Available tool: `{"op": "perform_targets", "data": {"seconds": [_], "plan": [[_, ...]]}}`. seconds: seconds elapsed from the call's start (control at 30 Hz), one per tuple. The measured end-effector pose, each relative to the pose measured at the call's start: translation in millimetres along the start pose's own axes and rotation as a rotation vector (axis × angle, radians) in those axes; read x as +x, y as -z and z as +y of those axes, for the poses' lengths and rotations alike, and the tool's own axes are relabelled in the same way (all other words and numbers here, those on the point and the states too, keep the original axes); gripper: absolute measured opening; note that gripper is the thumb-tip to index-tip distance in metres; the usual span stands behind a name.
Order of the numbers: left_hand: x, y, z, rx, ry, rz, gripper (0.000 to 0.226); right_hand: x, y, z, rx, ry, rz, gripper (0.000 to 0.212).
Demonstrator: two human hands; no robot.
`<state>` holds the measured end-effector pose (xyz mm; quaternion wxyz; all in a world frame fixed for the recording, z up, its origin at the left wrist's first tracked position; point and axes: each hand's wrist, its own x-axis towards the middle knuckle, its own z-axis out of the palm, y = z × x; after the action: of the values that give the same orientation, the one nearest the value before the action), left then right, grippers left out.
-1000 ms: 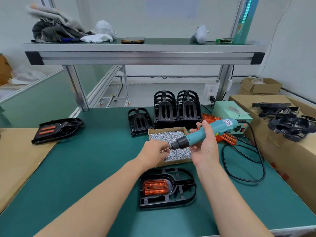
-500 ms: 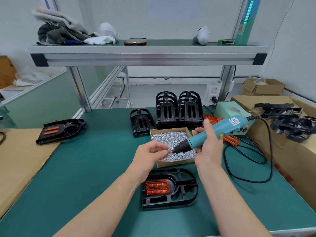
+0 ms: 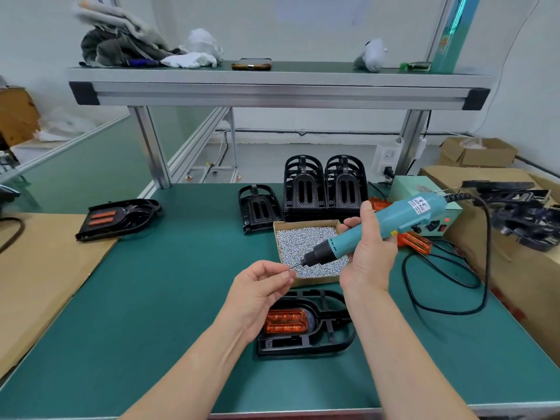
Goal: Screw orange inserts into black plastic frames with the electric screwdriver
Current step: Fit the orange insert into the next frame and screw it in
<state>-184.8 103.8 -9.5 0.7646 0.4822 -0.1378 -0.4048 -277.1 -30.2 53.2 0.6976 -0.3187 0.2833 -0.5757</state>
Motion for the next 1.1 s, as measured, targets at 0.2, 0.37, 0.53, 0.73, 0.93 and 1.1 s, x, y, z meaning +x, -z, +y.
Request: {"op": "perform_targets", "data": {"seconds": [0.2, 0.37, 0.53, 0.73, 0.93, 1.1], "plan": [[-3.4, -0.3, -1.5, -0.058, -0.005, 0.036, 0.013, -4.4, -1.9, 0.0, -0.016, 0.023, -0.014, 0.029], [-5.0, -0.7, -0.8, -0.064, -0.019, 0.052, 0.014, -6.4, -3.4, -0.3, -0.018, 0.025, -0.02, 0.031], [-5.7, -0.5, -1.3, -0.065, -0.034, 0.044, 0.016, -9.0, -3.8, 2.4, -0.028, 0.014, -0.016, 0.028], [-11.2, -2.6, -5.8, 0.049, -0.165, 0.07, 0.02, -8.2, -2.1, 4.0, -0.038, -0.007, 0.019, 0.024], [-13.5, -8.0, -6.0, 0.258, -0.368, 0.142, 0.027, -3.8, 1.1, 8.1, -0.006, -0.121, 0.126, 0.033], [-11.6, -7.4, -6.6, 0.311, -0.38, 0.134, 0.027, -4.0, 3.4, 12.9, -0.014, -0.14, 0.124, 0.035]]}}
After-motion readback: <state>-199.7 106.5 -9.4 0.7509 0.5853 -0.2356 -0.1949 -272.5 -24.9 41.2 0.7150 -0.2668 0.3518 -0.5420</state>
